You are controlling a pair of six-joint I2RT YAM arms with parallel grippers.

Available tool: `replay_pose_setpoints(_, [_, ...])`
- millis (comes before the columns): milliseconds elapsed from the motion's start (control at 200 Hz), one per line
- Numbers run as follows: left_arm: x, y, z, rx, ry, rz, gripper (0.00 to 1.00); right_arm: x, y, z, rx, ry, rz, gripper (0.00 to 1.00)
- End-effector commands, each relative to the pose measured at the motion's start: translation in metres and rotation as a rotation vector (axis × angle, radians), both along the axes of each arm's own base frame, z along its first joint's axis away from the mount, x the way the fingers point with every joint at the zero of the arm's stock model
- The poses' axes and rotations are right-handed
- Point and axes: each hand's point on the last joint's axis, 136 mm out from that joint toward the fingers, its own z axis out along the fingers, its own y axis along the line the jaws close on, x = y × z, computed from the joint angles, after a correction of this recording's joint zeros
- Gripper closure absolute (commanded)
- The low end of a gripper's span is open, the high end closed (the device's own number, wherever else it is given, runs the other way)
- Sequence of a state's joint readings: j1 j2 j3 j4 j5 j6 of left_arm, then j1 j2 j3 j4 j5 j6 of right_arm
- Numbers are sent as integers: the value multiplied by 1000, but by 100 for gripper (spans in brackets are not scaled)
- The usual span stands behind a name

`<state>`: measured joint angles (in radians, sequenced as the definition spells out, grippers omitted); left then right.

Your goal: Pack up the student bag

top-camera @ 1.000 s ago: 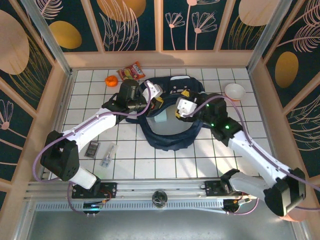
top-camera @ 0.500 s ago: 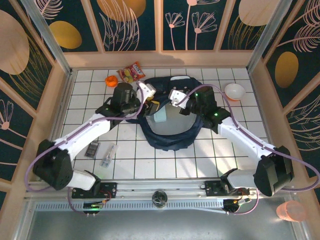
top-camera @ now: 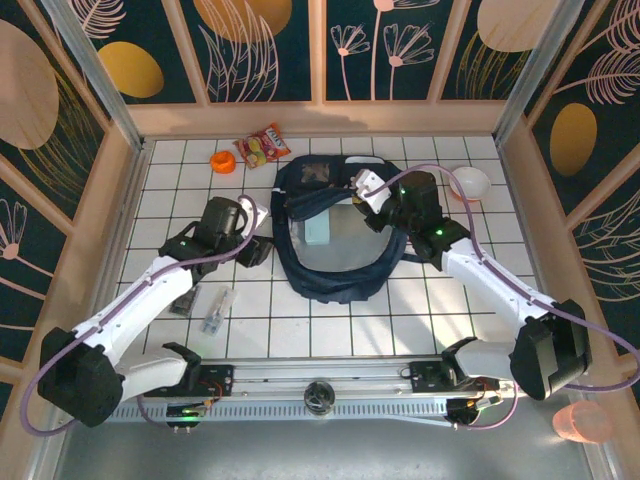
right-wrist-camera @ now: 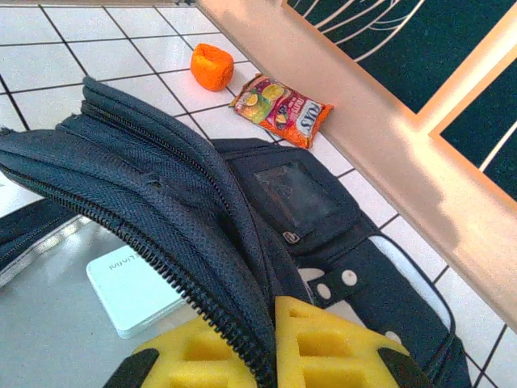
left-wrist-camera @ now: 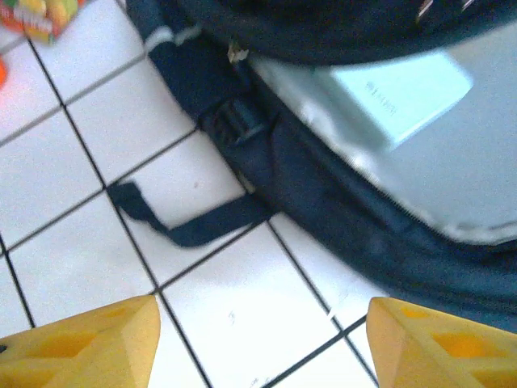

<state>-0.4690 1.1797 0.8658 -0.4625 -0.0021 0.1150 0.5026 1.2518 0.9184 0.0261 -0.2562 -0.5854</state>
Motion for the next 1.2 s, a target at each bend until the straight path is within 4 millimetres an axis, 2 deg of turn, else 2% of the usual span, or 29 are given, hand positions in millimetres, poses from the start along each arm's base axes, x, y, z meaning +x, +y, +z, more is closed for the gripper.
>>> replay_pose_setpoints(0, [-12,21,-28,154,151,-41,32,-6,-2,27,84,-40,0,100])
replay_pose_setpoints(90, [-29,51,-61,381,313,-104,31,-7,-3,29,88,-43,2,100])
replay_pose_setpoints(160, [-42,67,-79,441,404,-130,30,-8,-2,28,86,-42,8,100])
replay_pose_setpoints(215, [-44,67,-83,415,402,-127,30,-9,-1,28,85,-41,15,100])
replay_pose_setpoints(290, [-51,66,-93,367,427,-126,22,-10,1,27,86,-37,26,100])
replay_pose_setpoints(370, [-57,87,-112,459,459,-75,19,-11,3,27,89,-36,38,100])
replay_pose_setpoints(420, [-57,96,-119,486,470,-38,19,-12,3,28,91,-37,44,100])
replay_pose_setpoints(525, [-56,89,-128,418,501,-23,18,-13,3,29,94,-40,48,100])
replay_pose_setpoints(661, [-73,97,-149,466,607,-19,21,-15,3,29,89,-40,52,100])
replay_pose_setpoints(801, [-76,82,-146,380,632,-43,24,-16,2,28,81,-37,52,100])
replay_pose_setpoints(936, [-82,82,-138,360,621,-42,22,-16,3,28,82,-36,56,100])
replay_pose_setpoints(1196, [-106,89,-126,362,645,-37,21,-19,3,31,90,-32,62,100])
